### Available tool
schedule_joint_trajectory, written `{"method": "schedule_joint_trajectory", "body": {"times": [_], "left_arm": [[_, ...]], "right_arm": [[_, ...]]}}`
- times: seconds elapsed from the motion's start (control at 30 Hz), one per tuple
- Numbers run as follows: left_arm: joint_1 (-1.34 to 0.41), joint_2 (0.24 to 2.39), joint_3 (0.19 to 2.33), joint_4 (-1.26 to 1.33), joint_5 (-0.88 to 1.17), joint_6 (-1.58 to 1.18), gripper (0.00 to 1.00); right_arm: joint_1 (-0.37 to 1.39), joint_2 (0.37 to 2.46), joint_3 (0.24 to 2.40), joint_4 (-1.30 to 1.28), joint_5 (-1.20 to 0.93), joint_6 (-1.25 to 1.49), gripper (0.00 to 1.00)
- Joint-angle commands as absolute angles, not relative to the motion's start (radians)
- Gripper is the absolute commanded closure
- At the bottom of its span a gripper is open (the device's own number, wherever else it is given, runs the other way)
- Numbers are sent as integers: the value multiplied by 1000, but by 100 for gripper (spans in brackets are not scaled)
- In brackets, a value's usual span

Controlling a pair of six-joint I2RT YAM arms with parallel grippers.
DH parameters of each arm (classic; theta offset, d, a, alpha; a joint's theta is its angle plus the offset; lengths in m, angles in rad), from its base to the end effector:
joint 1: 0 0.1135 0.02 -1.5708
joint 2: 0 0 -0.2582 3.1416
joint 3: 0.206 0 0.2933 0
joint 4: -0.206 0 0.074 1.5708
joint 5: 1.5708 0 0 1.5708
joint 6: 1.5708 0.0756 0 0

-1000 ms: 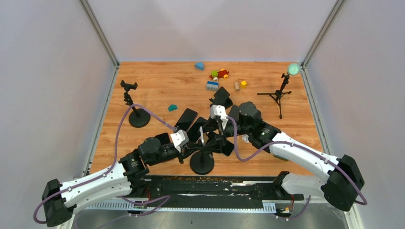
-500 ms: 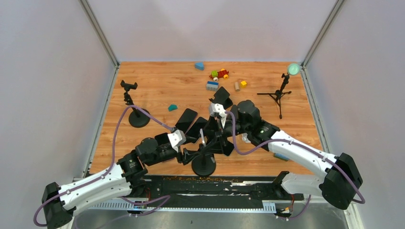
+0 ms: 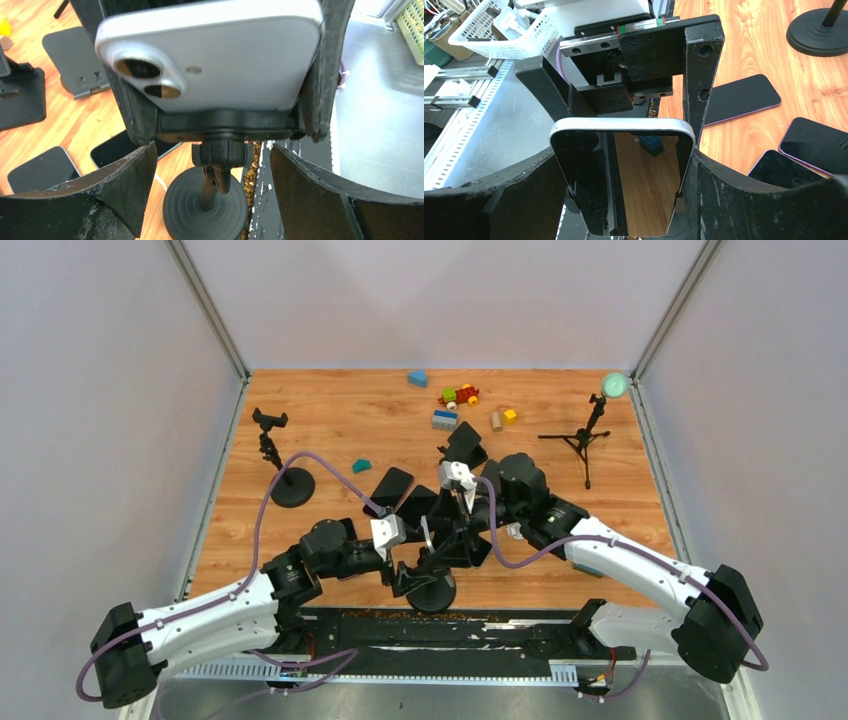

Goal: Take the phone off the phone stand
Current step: Adjust the phone stand with the phone.

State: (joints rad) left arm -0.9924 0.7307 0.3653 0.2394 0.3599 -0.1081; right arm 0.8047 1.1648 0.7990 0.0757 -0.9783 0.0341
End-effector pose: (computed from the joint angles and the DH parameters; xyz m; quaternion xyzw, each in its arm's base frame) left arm 0.1203 -0.2330 0.2211 0.4228 0.6165 -0.4546 0.4843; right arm 0.1759 0.2733 0.2708 -0.5262 0.5504 0.5589 0.3283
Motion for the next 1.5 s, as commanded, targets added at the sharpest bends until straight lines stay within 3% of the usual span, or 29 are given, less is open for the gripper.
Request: {"method": "schedule_joint_trajectory", "body": {"times": [0.0, 0.17, 0.47, 0.53, 0.57, 0.63, 0.67, 0.73, 0.9, 1.0, 1.1, 1.23, 1.47], "left_arm": [[-990, 751, 439, 317, 395, -94, 12], [-989, 763, 467, 313, 386, -81, 17], [-989, 820, 485, 314, 420, -89, 45], [-989, 829, 485, 322, 421, -94, 54], [-989, 832, 486, 323, 421, -95, 72], [-989, 844, 493, 314, 406, -106, 97], [-989, 853, 499, 310, 407, -107, 100], [-989, 862, 501, 307, 414, -108, 100], [-989, 851, 492, 308, 413, -99, 100], [-989, 843, 492, 301, 403, -92, 100], [-989, 843, 491, 299, 404, -90, 100], [-989, 846, 490, 296, 406, -93, 100], [-990, 836, 482, 300, 390, -101, 100]], "right_arm": [[814, 1138, 786, 61, -1005, 86, 100], [816, 1135, 777, 65, -1005, 84, 100], [820, 1134, 774, 72, -1005, 89, 100], [821, 1131, 770, 72, -1002, 89, 100], [821, 1131, 768, 72, -1000, 89, 100], [821, 1124, 763, 71, -999, 83, 100], [821, 1118, 761, 67, -998, 78, 100], [821, 1109, 764, 38, -990, 53, 94], [822, 1092, 788, -57, -963, -37, 62], [822, 1094, 799, -72, -965, -45, 28], [821, 1095, 807, -74, -950, -39, 11], [821, 1093, 817, -74, -936, -34, 1], [821, 1051, 815, -58, -880, -14, 0]]}}
